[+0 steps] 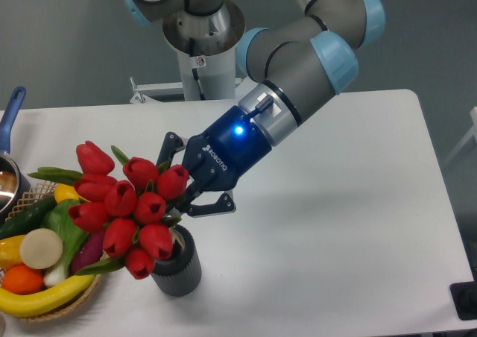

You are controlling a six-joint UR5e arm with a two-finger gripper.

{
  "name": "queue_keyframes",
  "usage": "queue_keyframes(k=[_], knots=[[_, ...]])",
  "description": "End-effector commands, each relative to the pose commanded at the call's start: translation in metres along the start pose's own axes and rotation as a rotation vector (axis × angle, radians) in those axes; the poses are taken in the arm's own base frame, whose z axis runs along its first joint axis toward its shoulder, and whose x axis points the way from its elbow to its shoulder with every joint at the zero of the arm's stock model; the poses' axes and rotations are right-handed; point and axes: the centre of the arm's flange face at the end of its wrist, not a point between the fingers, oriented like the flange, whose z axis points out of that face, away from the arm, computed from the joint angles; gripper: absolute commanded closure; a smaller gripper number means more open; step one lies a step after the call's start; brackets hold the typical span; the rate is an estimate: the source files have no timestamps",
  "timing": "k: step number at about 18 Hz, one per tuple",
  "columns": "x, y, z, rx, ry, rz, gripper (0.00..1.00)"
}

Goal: Insert the flowers into the vase
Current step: 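Tilt the tulips and lower their stems into the vase opening, then push the tulip stems further down into the vase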

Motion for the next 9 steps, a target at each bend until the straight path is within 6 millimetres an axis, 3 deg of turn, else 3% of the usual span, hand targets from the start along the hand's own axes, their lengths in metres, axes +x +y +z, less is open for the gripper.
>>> queue_keyframes(k=[4,9], knots=[[-0.008,0.014,0.005,-0.01,-0.008,0.006,0.99],[-0.004,0.038,0.014,-0.019,0.005,-0.009,0.97]])
